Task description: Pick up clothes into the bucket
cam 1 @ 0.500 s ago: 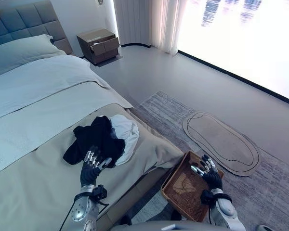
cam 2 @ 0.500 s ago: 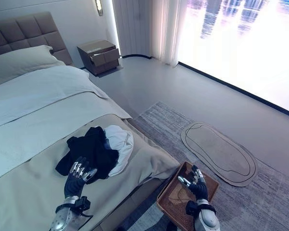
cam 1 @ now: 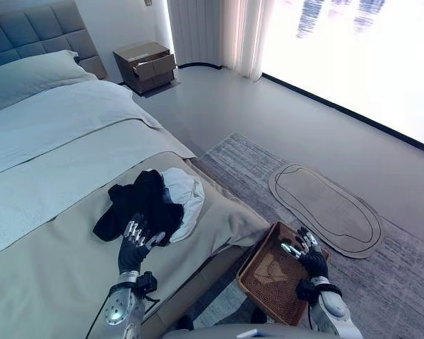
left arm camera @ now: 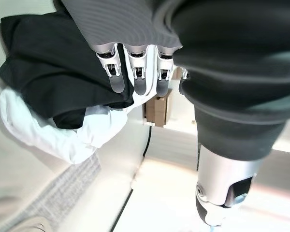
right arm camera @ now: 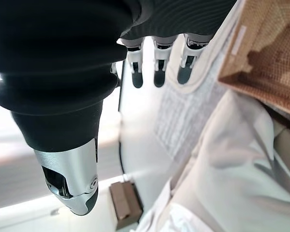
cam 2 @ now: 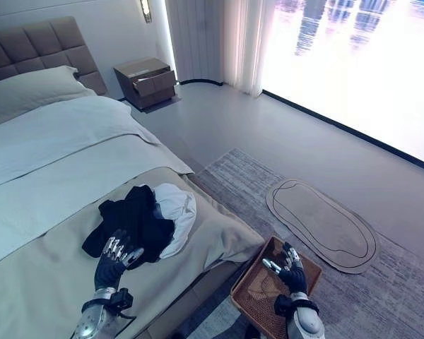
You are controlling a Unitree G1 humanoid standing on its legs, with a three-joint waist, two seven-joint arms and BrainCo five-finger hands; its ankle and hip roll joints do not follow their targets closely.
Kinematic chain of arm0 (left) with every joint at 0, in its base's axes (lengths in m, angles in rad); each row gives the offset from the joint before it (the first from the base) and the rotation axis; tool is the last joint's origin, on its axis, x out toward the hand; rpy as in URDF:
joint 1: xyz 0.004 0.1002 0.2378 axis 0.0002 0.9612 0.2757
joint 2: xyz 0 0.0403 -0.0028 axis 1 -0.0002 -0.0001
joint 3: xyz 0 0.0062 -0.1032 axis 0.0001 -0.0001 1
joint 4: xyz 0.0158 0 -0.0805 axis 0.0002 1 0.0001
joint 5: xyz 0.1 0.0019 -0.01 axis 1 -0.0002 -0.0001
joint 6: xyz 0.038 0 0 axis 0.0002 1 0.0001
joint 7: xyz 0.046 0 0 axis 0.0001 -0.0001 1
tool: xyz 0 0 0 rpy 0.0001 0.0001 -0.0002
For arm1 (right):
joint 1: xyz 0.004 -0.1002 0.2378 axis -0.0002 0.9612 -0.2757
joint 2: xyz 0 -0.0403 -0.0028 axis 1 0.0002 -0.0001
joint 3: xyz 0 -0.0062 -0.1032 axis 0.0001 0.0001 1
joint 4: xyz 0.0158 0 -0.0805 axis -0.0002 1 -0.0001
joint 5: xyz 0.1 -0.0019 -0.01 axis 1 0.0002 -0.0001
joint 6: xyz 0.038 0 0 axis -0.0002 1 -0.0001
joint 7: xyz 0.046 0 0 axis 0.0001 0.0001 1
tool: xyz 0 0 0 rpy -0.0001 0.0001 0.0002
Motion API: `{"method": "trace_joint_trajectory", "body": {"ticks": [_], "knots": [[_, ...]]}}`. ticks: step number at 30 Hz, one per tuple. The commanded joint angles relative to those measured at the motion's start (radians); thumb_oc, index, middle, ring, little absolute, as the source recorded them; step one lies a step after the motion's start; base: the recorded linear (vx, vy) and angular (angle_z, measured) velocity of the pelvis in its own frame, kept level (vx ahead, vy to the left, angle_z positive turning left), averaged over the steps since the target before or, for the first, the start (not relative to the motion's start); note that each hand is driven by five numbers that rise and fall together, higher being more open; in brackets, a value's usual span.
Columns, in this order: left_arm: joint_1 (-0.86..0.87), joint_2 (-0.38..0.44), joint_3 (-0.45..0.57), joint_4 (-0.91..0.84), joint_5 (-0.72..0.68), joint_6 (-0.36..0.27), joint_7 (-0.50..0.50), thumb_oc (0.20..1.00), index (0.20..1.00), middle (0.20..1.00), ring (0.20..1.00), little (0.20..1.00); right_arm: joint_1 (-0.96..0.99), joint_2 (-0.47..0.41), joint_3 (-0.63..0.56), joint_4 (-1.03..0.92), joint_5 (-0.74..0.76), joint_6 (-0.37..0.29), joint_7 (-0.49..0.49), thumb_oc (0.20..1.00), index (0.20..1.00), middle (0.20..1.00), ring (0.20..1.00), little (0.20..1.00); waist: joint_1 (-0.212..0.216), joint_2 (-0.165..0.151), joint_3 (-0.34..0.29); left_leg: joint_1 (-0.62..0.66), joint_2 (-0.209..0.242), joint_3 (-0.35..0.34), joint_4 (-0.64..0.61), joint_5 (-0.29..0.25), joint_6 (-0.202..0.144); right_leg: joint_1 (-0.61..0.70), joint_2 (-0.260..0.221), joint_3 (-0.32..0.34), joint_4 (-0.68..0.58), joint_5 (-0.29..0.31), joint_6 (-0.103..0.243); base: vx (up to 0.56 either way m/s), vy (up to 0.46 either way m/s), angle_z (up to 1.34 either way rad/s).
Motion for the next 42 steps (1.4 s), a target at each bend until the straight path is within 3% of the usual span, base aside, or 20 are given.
{"method": "trace_joint_trajectory", "body": {"ticks": [1,9,12,19,26,29,34,38,42], "knots": [[-0.060,0.085,0.050,-0.008,0.128,-0.075,0.054,1.000,1.000,1.000,1.000,1.000,-0.033,-0.004,-0.024,-0.083,-0.017,-0.063,-0.002,1.000,1.000,1.000,1.000,1.000,-0.002,-0.059,0.017,-0.084,0.012,-0.059,0.092,-0.005,0.003,-0.026,-0.087,0.022,0.049,0.029,0.070,0.00,0.000,0.00],[-0.150,0.124,0.078,0.046,0.268,-0.078,0.196,1.000,1.000,1.000,1.000,1.000,-0.074,-0.029,-0.007,-0.091,-0.019,-0.069,0.005,1.000,1.000,1.000,1.000,1.000,0.007,-0.070,0.086,-0.188,-0.001,-0.071,0.232,-0.057,0.016,-0.079,-0.108,0.034,0.105,0.016,0.066,-0.04,0.039,0.03],[-0.244,0.146,0.080,0.073,0.328,-0.071,0.290,1.000,1.000,1.000,1.000,1.000,-0.129,-0.042,0.006,-0.122,-0.001,-0.078,-0.001,1.000,1.000,1.000,1.000,1.000,-0.001,-0.073,0.168,-0.286,-0.005,-0.073,0.315,-0.070,0.026,-0.190,-0.133,0.056,0.199,0.003,0.060,-0.21,0.085,-0.02],[-0.427,0.205,0.076,0.121,0.463,-0.036,0.461,1.000,1.000,1.000,1.000,1.000,-0.247,-0.086,0.043,-0.162,0.002,-0.095,-0.028,1.000,1.000,1.000,1.000,1.000,-0.016,-0.083,0.248,-0.548,-0.004,-0.070,0.456,-0.081,0.031,-0.467,-0.140,0.114,0.315,0.010,0.054,-0.17,0.082,-0.10],[-0.647,0.289,0.054,0.176,0.580,0.030,0.585,1.000,1.000,1.000,1.000,1.000,-0.336,-0.087,0.065,-0.178,0.008,-0.114,-0.069,1.000,1.000,1.000,1.000,1.000,-0.035,-0.085,0.294,-0.768,-0.005,-0.078,0.582,-0.106,0.031,-0.677,-0.152,0.133,0.415,0.000,0.053,-0.09,0.059,0.00],[-0.667,0.299,0.053,0.184,0.587,0.037,0.596,1.000,1.000,1.000,1.000,1.000,-0.340,-0.088,0.065,-0.185,0.008,-0.115,-0.070,1.000,1.000,1.000,1.000,1.000,-0.038,-0.085,0.296,-0.791,-0.004,-0.078,0.595,-0.109,0.031,-0.699,-0.154,0.135,0.423,-0.001,0.054,-0.04,0.025,0.01],[-0.828,0.411,0.012,0.287,0.702,0.123,0.649,1.000,1.000,1.000,1.000,1.000,-0.351,-0.095,0.076,-0.198,0.003,-0.126,-0.068,1.000,1.000,1.000,1.000,1.000,-0.067,-0.093,0.313,-0.877,0.001,-0.068,0.635,-0.116,0.033,-0.787,-0.158,0.148,0.445,0.013,0.060,-0.03,0.032,-0.02],[-0.889,0.439,-0.005,0.359,0.723,0.163,0.652,1.000,1.000,1.000,1.000,1.000,-0.336,-0.095,0.081,-0.205,-0.001,-0.127,-0.054,1.000,1.000,1.000,1.000,1.000,-0.083,-0.099,0.308,-0.895,0.006,-0.058,0.637,-0.118,0.035,-0.814,-0.159,0.156,0.440,0.025,0.065,-0.01,0.040,-0.04],[-0.927,0.466,-0.020,0.394,0.748,0.171,0.651,1.000,1.000,1.000,1.000,1.000,-0.310,-0.107,0.079,-0.218,0.004,-0.132,-0.028,1.000,1.000,1.000,1.000,1.000,-0.099,-0.097,0.286,-0.914,0.005,-0.056,0.639,-0.123,0.032,-0.837,-0.160,0.162,0.432,0.035,0.072,0.00,0.023,-0.04]]}}
